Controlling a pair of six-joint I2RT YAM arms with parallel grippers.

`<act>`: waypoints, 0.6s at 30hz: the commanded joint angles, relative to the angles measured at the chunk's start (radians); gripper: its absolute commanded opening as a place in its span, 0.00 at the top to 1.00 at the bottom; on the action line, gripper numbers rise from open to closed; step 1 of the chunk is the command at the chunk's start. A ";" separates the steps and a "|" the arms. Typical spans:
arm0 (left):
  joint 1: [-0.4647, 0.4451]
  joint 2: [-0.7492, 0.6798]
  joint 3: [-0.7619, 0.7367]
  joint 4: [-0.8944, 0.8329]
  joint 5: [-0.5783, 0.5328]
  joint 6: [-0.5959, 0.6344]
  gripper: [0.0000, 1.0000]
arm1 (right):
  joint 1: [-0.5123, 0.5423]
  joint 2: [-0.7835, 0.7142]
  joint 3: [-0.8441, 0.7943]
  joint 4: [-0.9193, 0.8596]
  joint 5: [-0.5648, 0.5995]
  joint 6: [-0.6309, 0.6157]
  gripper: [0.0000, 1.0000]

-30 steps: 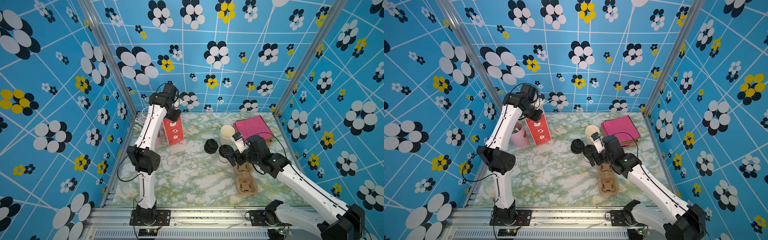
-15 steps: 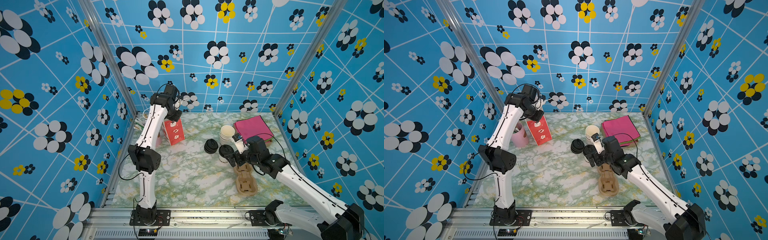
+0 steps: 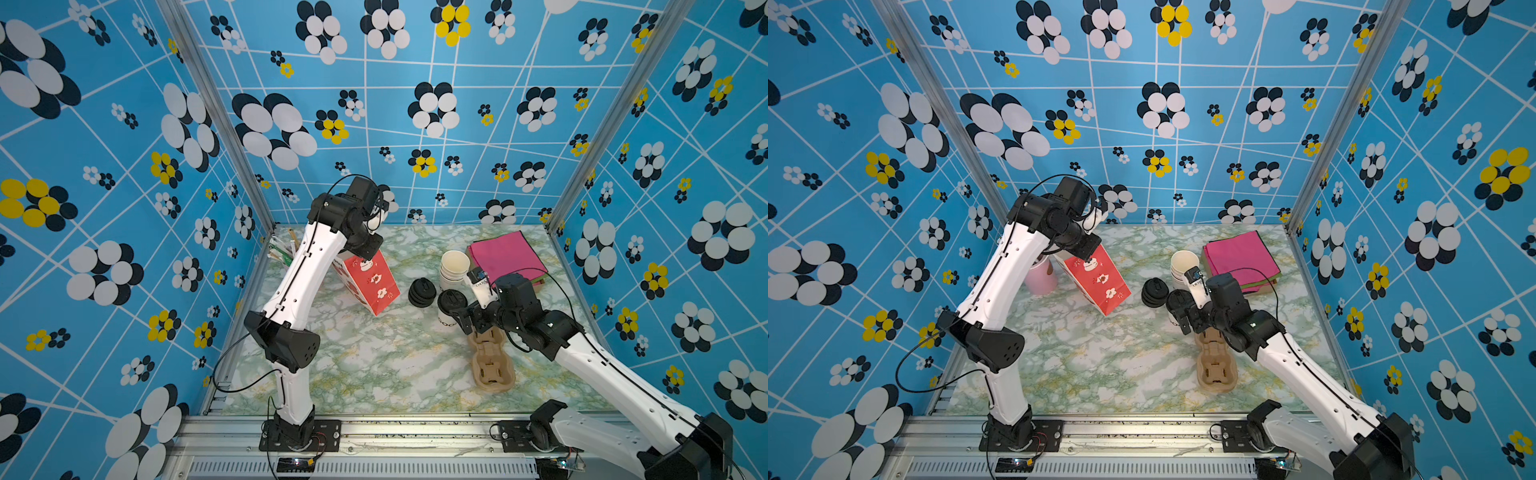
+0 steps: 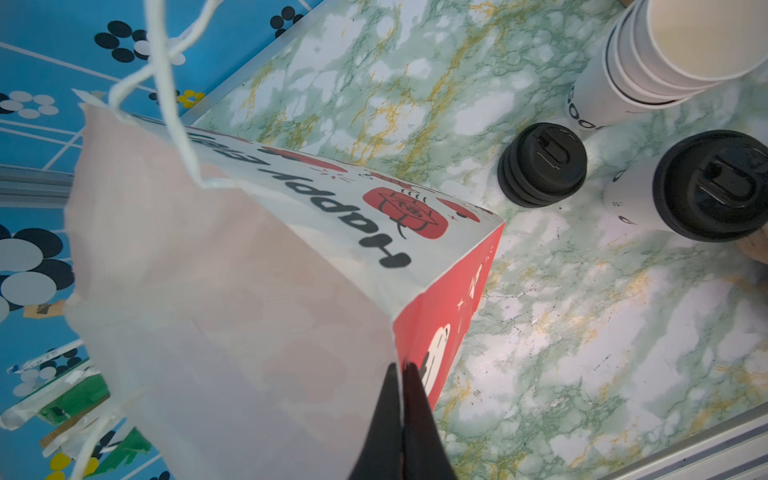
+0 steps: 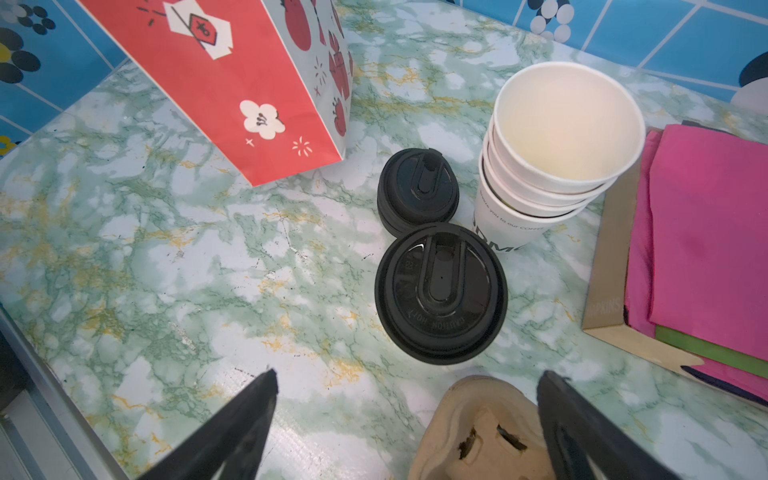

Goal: Pack the takeout coffee
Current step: 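Pull the paper bag with the left gripper toward the table centre, opening it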

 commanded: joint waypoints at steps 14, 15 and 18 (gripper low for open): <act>-0.259 -0.317 -0.408 -0.081 -0.029 -0.297 1.00 | -0.005 -0.038 -0.051 0.031 -0.021 0.031 0.01; -0.267 -0.337 -0.436 -0.070 -0.013 -0.316 1.00 | -0.005 -0.038 -0.053 0.034 -0.022 0.032 0.01; -0.285 -0.386 -0.498 -0.009 0.027 -0.365 1.00 | -0.005 -0.034 -0.050 0.037 -0.025 0.035 0.01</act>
